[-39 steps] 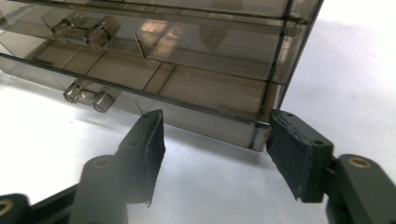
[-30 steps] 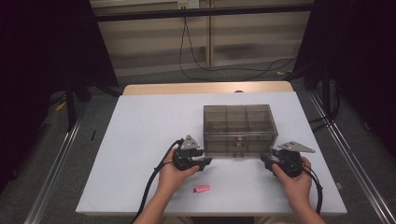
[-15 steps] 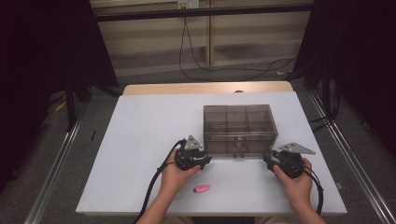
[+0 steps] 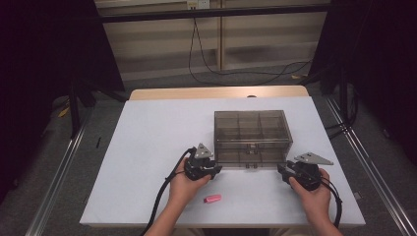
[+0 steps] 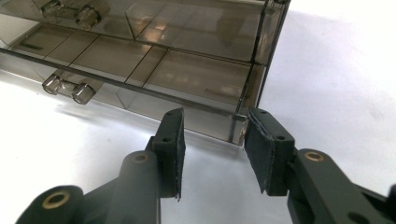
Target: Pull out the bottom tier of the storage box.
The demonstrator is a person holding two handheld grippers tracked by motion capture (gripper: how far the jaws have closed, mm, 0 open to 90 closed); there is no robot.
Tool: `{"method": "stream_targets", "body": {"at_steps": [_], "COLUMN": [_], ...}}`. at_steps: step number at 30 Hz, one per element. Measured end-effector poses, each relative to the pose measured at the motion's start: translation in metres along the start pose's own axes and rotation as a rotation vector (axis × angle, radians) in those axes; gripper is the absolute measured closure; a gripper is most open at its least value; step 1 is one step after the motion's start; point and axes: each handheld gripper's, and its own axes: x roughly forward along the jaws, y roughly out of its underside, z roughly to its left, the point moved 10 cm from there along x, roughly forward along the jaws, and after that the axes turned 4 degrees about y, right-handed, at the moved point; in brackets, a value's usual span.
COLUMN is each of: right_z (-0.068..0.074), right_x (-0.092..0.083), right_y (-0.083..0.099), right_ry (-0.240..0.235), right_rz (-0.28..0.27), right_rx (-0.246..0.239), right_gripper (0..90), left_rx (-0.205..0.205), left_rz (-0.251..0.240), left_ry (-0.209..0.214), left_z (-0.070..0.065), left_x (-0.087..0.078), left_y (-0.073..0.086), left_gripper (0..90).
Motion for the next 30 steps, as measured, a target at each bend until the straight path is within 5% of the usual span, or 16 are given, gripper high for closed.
{"method": "stream_targets", "body": {"at_steps": [30], "right_z": [0.0069], "right_x": [-0.0103], "right_y": [0.0076], "right_ry": [-0.040], "right_rz": [0.001], "right_rx": [-0.030], "right_gripper": [57.8], "left_rx": [-0.002], "left_rz": [0.021], "left_ry": [0.002], "left_z": [-0.0044], "left_x": [-0.0081], "left_y": [0.0050], "left_gripper": [74.5]}}
